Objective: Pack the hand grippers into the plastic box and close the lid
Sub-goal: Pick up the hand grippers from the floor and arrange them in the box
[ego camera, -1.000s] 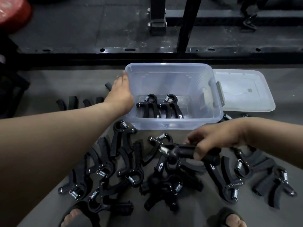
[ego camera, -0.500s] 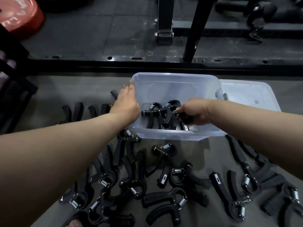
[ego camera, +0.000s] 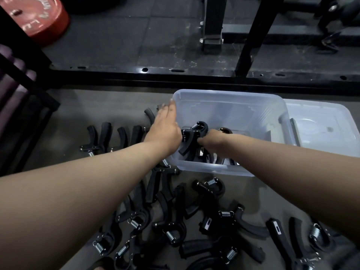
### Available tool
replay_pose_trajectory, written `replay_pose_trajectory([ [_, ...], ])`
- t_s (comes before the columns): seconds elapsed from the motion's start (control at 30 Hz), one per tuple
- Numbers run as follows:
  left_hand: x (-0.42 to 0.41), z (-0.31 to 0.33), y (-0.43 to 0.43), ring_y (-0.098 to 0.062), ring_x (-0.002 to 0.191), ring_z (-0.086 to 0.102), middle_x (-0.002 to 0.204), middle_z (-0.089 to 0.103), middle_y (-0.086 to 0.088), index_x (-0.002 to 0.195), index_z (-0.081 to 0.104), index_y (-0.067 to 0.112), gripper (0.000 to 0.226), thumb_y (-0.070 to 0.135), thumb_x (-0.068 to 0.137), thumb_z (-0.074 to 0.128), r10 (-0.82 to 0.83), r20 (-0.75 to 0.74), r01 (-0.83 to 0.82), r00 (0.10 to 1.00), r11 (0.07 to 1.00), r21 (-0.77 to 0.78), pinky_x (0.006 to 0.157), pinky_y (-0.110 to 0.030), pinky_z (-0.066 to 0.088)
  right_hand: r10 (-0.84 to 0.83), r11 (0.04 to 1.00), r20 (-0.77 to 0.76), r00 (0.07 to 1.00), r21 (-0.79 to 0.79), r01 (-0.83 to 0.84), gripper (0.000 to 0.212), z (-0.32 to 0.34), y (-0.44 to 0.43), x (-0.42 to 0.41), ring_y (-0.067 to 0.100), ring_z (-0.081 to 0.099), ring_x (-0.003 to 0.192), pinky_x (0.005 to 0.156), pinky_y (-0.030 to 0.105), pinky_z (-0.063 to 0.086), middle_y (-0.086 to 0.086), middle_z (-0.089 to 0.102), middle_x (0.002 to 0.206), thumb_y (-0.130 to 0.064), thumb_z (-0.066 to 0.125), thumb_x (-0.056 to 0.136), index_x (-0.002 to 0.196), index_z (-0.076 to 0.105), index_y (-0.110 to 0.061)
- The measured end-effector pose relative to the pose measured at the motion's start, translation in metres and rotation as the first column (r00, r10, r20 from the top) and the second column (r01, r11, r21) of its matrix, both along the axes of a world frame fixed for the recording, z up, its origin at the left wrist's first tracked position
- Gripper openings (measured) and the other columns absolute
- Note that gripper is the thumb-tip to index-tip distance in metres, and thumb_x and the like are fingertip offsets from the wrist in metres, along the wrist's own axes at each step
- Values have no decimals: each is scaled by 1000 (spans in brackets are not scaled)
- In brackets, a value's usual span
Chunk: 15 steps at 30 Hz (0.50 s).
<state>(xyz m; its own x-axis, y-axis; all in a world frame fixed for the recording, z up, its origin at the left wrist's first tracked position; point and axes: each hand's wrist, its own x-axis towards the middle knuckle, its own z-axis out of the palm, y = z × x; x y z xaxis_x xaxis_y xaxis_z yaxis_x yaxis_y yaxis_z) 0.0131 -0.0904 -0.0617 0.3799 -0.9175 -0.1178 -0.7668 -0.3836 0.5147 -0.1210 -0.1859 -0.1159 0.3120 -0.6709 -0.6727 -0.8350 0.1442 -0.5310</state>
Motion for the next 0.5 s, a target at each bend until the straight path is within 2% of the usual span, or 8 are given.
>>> replay_pose_trajectory([
  [0.07,-1,0,0,-18,149,0,161,6,-10,154,-2,12,67,10,96,31,4,2,-4,1000,1000,-7,120,-31,5,268,947,-259,928,-109,-303,11,2,-3,-1,30,64,86,70,32,52,15,67,99,-17,53,86,85,61,-10],
  [0.1,-1,0,0,-18,149,0,161,6,-9,154,-1,12,67,10,96,30,7,1,-7,1000,1000,-7,120,-31,5,330,914,-337,882,-121,-388,11,3,-6,-1,32,62,93,74,33,50,16,66,106,-17,52,85,87,60,-10],
  [0.17,0,0,0,-18,149,0,162,5,-8,154,-2,13,67,10,95,30,6,-8,-6,1000,1000,-5,120,-31,5,343,905,-326,881,-134,-403,13,7,-10,-5,32,60,91,73,32,46,15,64,102,-17,51,89,95,60,-10],
  [0.23,0,0,1,-17,149,0,162,4,-7,154,-2,13,67,10,96,30,5,-16,-5,1000,1000,-4,120,-30,4,292,935,-223,930,-140,-326,18,8,-8,-8,25,57,66,57,27,44,10,59,77,-22,50,93,98,57,-7],
  [0.3,0,0,1,-17,149,-1,162,4,-6,154,-2,14,67,11,96,31,6,-22,-6,1000,1000,-7,120,-29,3,283,938,-186,941,-154,-312,38,7,-1,-7,19,56,57,48,26,44,5,56,72,-34,57,90,110,53,-2],
  [0.4,0,1,1,-16,149,-1,162,3,-5,154,-3,14,68,10,96,31,5,-16,-6,1000,1000,-10,119,-28,2,381,897,-250,890,-131,-421,77,5,11,1,25,65,73,59,30,53,8,62,85,-40,63,87,135,27,8],
  [0.47,0,1,1,-16,149,-1,162,2,-4,154,-3,14,67,9,96,30,2,-18,-2,1000,1000,-7,118,-27,1,388,890,-301,871,-121,-439,80,4,11,4,27,65,82,60,30,49,10,65,89,-29,60,88,139,14,13],
  [0.5,0,1,2,-15,149,-2,162,2,-3,154,-3,14,67,10,96,30,5,-22,-5,1000,1000,-7,119,-27,2,378,888,-327,866,-137,-440,80,5,9,4,27,64,84,63,31,49,10,65,92,-26,59,87,140,14,13],
])
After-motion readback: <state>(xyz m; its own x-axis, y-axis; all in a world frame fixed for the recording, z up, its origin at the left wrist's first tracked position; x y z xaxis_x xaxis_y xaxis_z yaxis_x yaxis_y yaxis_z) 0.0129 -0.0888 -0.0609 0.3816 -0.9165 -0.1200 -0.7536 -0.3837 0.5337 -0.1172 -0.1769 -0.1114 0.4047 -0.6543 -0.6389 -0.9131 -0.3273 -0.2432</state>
